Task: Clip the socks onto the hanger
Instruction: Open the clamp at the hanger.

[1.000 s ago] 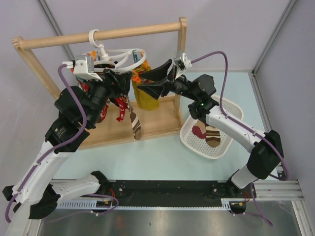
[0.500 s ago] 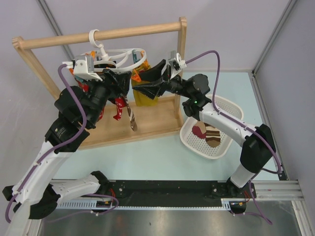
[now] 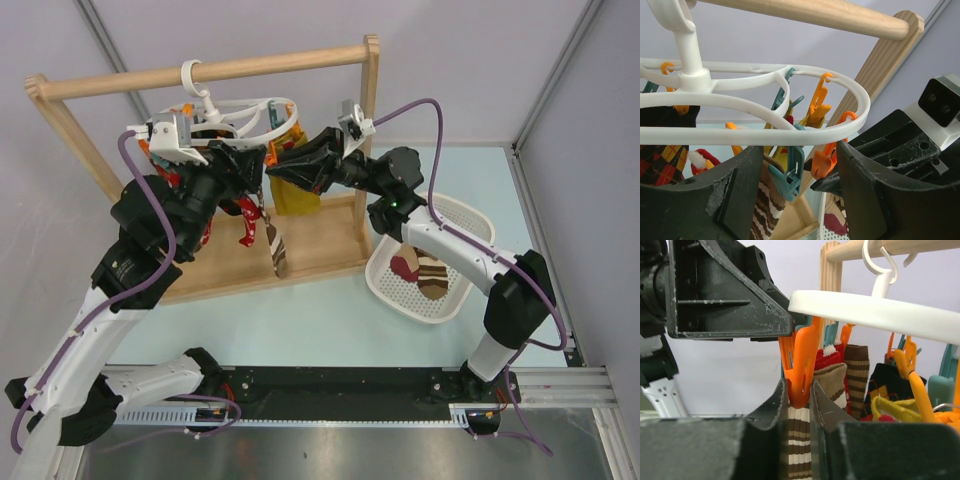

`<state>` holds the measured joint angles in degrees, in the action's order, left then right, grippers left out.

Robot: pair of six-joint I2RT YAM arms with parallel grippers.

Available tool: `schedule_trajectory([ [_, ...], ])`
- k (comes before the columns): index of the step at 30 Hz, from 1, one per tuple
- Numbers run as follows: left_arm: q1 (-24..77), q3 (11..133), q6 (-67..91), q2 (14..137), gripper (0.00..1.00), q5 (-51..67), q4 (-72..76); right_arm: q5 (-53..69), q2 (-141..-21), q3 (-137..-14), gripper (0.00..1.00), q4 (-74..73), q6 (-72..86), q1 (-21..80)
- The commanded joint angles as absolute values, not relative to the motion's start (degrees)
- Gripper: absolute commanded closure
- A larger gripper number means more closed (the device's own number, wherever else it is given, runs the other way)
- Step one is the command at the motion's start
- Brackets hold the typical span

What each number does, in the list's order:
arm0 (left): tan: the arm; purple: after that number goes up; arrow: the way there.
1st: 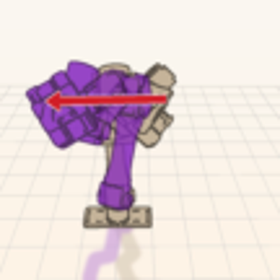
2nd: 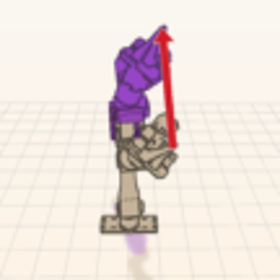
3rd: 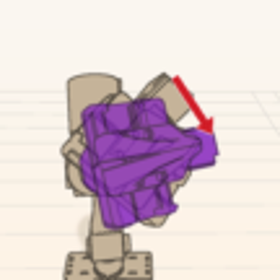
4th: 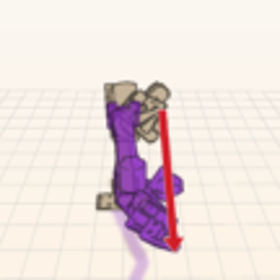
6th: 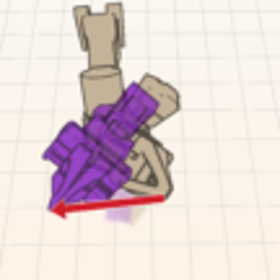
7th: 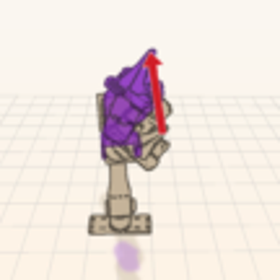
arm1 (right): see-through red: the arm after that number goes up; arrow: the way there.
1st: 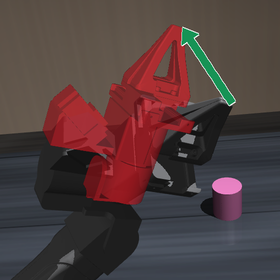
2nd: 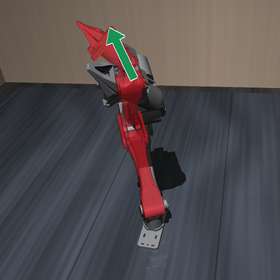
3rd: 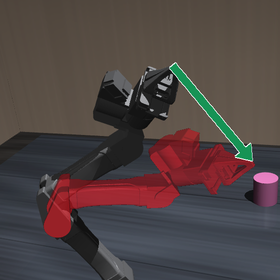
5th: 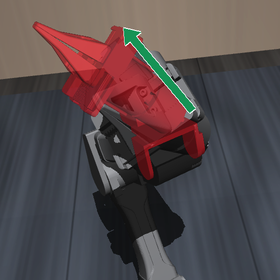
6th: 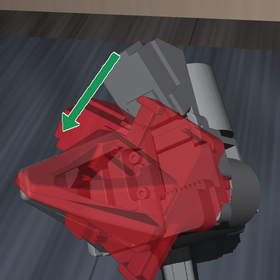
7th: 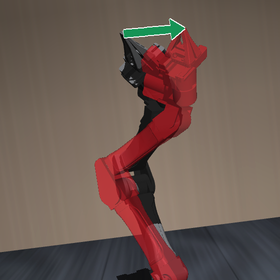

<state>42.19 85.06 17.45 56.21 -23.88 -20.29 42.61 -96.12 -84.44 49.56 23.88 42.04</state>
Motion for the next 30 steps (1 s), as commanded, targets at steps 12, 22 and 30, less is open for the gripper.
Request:
schedule_trajectory([
  [12,42.0,86.4,19.2,52.4,0.26,-26.6,-28.0,27.8,-91.0,-84.3,1.0,35.3,8.2,47.3],
  [22,42.0,93.3,25.7,50.5,0.11,-25.2,-41.4,8.4,-87.9,-82.1,1.0,28.6,-6.4,54.9],
  [30,42.1,98.2,30.1,53.9,0.25,-15.8,-42.4,6.9,-87.5,-81.4,1.0,29.4,-6.7,56.1],
])
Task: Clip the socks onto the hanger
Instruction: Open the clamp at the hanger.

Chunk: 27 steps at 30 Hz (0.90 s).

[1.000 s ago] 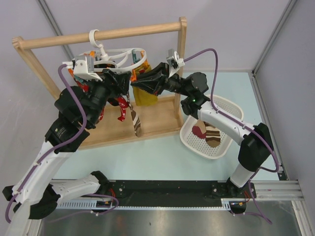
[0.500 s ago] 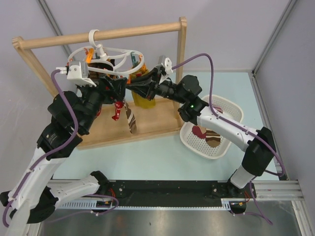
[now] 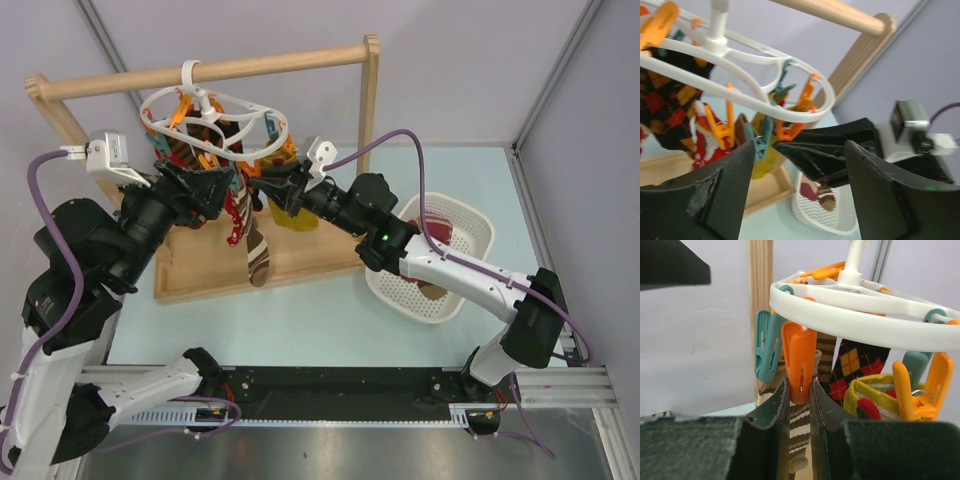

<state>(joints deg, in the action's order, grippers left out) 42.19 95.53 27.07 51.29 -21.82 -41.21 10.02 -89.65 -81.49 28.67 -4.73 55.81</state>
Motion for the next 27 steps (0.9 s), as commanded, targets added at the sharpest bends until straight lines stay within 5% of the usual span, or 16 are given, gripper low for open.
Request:
schedule_trajectory([
  [1,42.1,98.4,30.3,54.4,0.26,-15.5,-42.3,6.9,-87.5,-81.3,1.0,29.4,-6.6,56.1],
  [27,42.3,95.2,24.3,60.2,0.31,-25.0,-38.6,12.2,-84.4,-79.2,1.0,29.0,-0.6,53.8],
])
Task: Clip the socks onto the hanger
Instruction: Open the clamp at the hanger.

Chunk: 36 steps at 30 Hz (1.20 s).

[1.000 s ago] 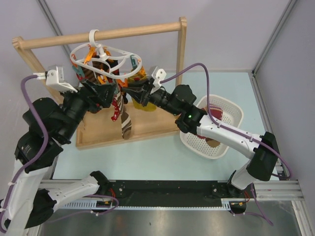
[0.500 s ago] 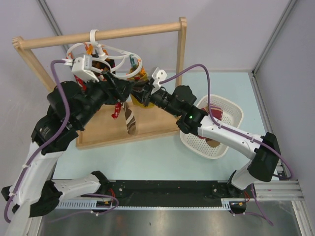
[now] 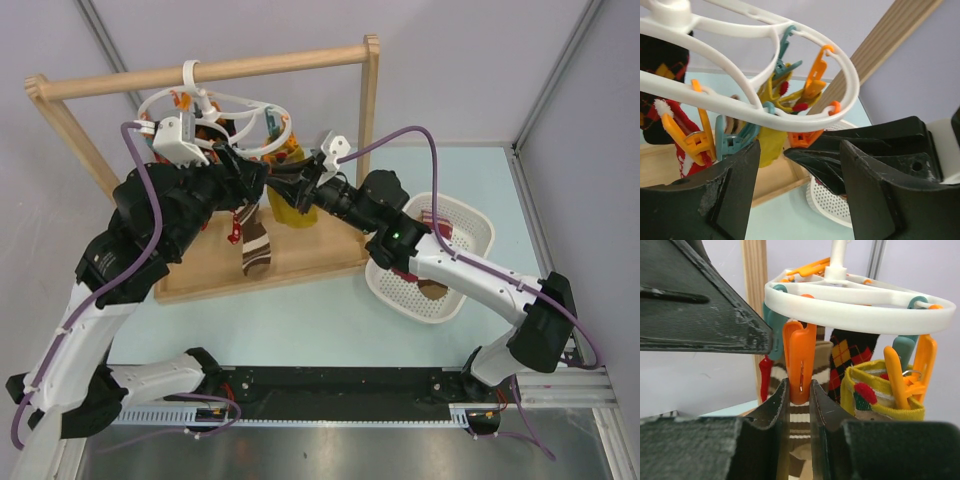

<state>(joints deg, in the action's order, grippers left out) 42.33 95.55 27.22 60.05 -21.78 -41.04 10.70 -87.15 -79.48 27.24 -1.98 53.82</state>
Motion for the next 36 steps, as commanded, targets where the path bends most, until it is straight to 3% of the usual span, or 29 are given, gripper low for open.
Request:
schedule_trajectory([
  [1,42.2,95.3,24.1,60.4,0.31,-24.7,-38.5,12.3,-84.5,-79.2,1.0,29.0,-0.6,53.8],
  [14,42.3,94.7,24.3,61.3,0.41,-20.1,-33.0,13.2,-84.6,-79.2,1.0,29.8,-0.3,53.9],
  [26,42.2,95.1,24.3,62.7,0.46,-23.6,-34.0,11.6,-84.9,-79.2,1.0,29.4,-1.8,54.9],
  [36,42.3,92.6,21.2,62.4,0.47,-23.6,-28.2,12.1,-85.1,-79.2,1.0,29.8,-1.0,55.5],
])
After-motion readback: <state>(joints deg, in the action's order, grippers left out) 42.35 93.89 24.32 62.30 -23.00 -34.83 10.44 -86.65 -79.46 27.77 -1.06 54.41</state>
